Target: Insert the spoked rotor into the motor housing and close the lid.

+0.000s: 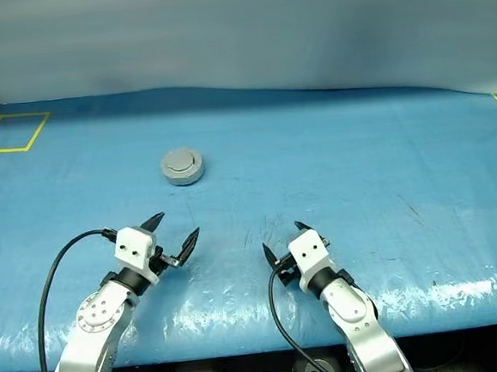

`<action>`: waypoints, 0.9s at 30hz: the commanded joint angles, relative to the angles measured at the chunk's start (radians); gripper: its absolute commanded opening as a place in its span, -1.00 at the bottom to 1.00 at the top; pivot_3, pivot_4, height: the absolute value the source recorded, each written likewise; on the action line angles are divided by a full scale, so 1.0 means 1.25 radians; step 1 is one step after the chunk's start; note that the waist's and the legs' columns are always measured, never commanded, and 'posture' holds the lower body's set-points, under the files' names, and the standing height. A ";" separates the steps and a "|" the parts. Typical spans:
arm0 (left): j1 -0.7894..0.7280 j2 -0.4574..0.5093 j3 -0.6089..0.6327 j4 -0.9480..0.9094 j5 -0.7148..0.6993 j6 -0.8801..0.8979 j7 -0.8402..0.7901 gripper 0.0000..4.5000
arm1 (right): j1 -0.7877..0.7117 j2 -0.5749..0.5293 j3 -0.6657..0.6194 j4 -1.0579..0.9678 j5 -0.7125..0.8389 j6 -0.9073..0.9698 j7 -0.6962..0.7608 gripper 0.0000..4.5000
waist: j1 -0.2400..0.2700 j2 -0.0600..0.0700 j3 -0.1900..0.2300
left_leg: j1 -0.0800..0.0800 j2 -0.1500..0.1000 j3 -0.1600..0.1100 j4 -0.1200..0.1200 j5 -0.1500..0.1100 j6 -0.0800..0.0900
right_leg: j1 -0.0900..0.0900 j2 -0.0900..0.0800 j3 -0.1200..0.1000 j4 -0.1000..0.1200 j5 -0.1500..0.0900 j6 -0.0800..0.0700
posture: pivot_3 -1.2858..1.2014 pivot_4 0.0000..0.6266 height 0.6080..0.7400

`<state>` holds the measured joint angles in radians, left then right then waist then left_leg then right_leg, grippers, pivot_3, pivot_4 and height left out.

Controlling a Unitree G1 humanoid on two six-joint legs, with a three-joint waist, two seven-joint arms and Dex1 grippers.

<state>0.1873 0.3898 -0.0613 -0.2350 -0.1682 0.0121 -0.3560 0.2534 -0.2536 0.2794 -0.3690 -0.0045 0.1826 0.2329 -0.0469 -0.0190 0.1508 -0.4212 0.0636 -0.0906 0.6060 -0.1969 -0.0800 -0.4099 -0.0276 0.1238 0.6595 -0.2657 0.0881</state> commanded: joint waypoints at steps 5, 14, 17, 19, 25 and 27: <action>-0.001 -0.006 -0.017 0.003 0.004 -0.011 -0.061 0.99 | 0.014 0.004 -0.007 -0.054 0.003 -0.014 0.014 1.00 | 0.000 -0.001 0.001 | 0.002 0.000 0.000 0.003 0.000 0.000 | -0.001 0.000 0.000 0.000 0.000 0.000 | 0.03 -0.52 1.00; -0.004 -0.013 -0.010 0.016 0.006 -0.007 -0.079 0.99 | 0.007 0.003 -0.013 -0.056 0.004 -0.004 0.026 1.00 | 0.001 0.000 0.001 | 0.002 0.000 0.000 0.003 0.000 0.001 | 0.001 0.000 0.000 0.000 0.000 0.000 | 0.03 -0.52 1.00; -0.004 -0.014 -0.011 0.016 0.008 -0.007 -0.081 0.99 | 0.005 0.006 -0.013 -0.055 0.007 -0.004 0.029 1.00 | 0.001 0.000 0.001 | 0.002 0.000 0.000 0.003 0.000 0.001 | 0.002 0.000 0.000 0.000 0.000 0.001 | 0.03 -0.52 1.00; -0.004 -0.015 -0.011 0.017 0.007 -0.009 -0.085 0.99 | 0.004 0.006 -0.012 -0.055 0.007 -0.004 0.030 1.00 | 0.001 0.000 0.001 | 0.002 0.000 0.001 0.003 0.000 0.001 | 0.002 0.000 0.000 0.001 0.000 0.001 | 0.03 -0.52 1.00; -0.005 -0.016 -0.011 0.017 0.016 -0.010 -0.083 0.99 | 0.006 0.005 -0.013 -0.057 0.007 -0.005 0.032 1.00 | 0.001 0.000 0.001 | 0.002 0.000 0.001 0.003 0.000 0.001 | 0.003 0.000 0.000 0.001 0.000 0.001 | 0.03 -0.52 1.00; -0.006 -0.016 -0.012 0.017 0.017 -0.010 -0.084 0.99 | 0.005 0.005 -0.013 -0.057 0.008 -0.004 0.033 1.00 | 0.001 0.000 0.001 | 0.002 0.000 0.001 0.003 0.000 0.001 | 0.003 0.000 0.000 0.001 0.000 0.001 | 0.03 -0.52 1.00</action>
<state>0.1847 0.3746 -0.0837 -0.2008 -0.1553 0.0129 -0.4595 0.2614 -0.2497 0.2719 -0.3992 -0.0018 0.1842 0.2657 -0.0455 -0.0195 0.1522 -0.4190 0.0637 -0.0899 0.6101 -0.1970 -0.0788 -0.4054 -0.0279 0.1238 0.6605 -0.2651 0.0890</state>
